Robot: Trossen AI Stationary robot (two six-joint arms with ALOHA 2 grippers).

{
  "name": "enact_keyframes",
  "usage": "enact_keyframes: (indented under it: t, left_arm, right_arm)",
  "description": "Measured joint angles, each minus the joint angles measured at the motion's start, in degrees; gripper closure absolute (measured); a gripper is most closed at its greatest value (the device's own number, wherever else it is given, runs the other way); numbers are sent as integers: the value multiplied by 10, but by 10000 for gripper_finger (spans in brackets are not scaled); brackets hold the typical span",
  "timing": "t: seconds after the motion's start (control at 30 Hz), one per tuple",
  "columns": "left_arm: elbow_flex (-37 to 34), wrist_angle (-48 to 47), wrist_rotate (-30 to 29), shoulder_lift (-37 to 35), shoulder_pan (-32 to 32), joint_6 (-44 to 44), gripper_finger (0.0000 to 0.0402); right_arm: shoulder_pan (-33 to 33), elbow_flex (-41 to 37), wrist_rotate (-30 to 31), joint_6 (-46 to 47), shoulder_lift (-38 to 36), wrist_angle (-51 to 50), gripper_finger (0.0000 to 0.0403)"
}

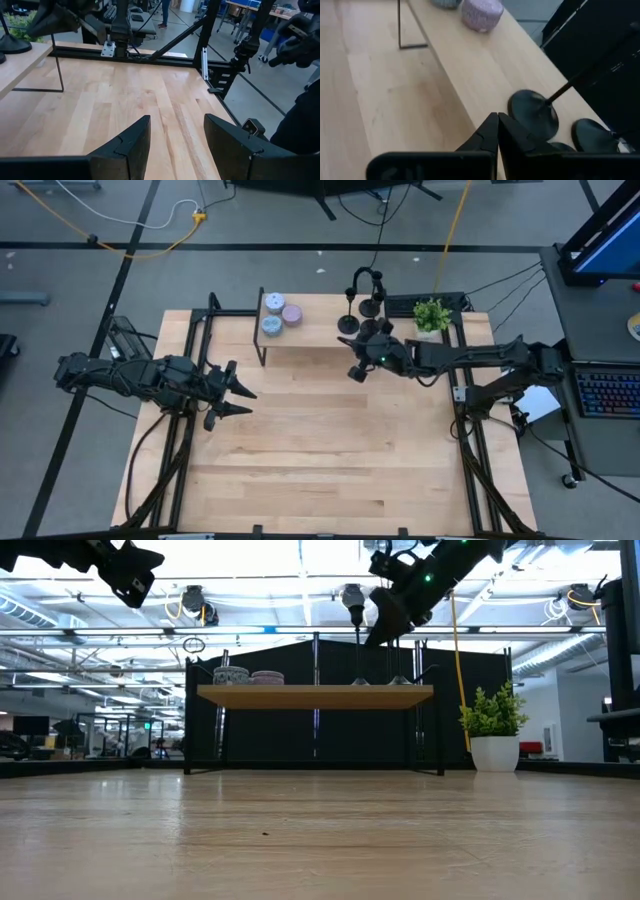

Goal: Pick & Place candle stick holders
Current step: Put the black candle holder on the shelf

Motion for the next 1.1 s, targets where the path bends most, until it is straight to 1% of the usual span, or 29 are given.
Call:
enact_keyframes:
  t: [0.23, 0.37, 0.43, 0.57, 0.87, 1.03, 1.1]
  left_arm:
    - [0, 1, 0, 0, 1, 7, 213]
    - [0, 1, 0, 0, 1, 5, 213]
    - [0, 1, 0, 0, 1, 5, 213]
    - [0, 1, 0, 0, 1, 7, 213]
    - [0, 1, 0, 0, 1, 7, 213]
    - [0, 1, 0, 0, 1, 11, 213]
    - [0, 1, -1, 0, 1, 11, 213]
  right_arm:
    - [-4, 4, 4, 24, 55, 27, 403]
    - [-10, 14, 47, 26, 79, 29, 403]
    - [-15, 20, 46, 26, 82, 48, 403]
    - [-28, 20, 40, 26, 82, 52, 403]
    - [-51, 19, -2, 58, 82, 50, 403]
    - [-52, 19, -2, 71, 98, 51, 403]
    - [-52, 19, -15, 76, 106, 56, 403]
